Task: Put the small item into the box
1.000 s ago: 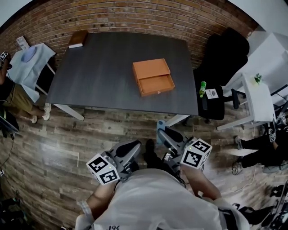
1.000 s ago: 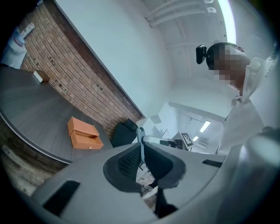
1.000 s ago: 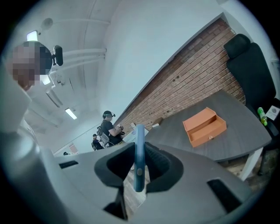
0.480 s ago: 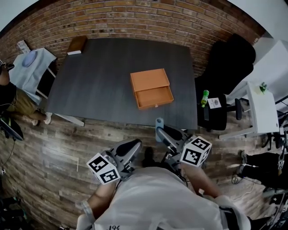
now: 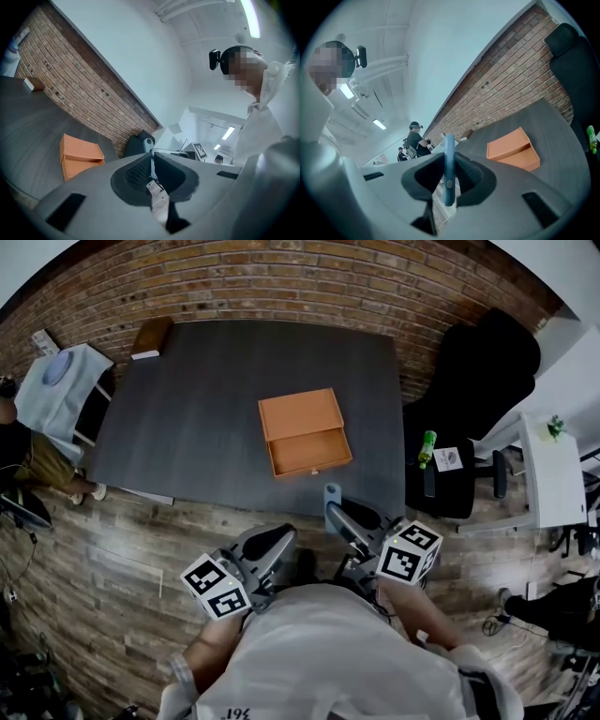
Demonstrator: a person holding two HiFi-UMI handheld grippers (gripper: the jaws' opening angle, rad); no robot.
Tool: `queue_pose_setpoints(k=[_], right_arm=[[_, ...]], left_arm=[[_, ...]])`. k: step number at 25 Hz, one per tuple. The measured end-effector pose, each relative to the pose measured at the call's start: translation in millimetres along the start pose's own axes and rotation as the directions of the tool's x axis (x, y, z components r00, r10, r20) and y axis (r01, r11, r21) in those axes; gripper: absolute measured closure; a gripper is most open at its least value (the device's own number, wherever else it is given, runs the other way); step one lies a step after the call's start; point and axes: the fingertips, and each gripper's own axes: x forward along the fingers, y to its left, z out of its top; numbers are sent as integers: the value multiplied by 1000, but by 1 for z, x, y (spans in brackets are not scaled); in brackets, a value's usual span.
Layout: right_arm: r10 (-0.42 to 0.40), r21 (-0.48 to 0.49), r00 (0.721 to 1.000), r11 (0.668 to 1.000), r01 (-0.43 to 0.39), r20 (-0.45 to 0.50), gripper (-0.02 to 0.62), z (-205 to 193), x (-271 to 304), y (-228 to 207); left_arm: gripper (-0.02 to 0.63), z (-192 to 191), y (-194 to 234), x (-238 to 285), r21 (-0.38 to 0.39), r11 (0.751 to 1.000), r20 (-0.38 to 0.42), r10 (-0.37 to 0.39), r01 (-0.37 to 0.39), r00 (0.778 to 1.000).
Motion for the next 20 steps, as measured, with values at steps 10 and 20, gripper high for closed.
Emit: queue_pose_setpoints(k=[10, 20], right_arm=[[-33, 11, 999, 999, 33, -17, 514, -2, 12, -13], [-73, 17, 997, 997, 72, 15, 514, -7, 43, 12]], left_arm=[[575, 9, 19, -7, -14, 1000, 2, 20, -20, 1000], [575, 27, 40, -41, -7, 1000, -37, -16, 16, 999]])
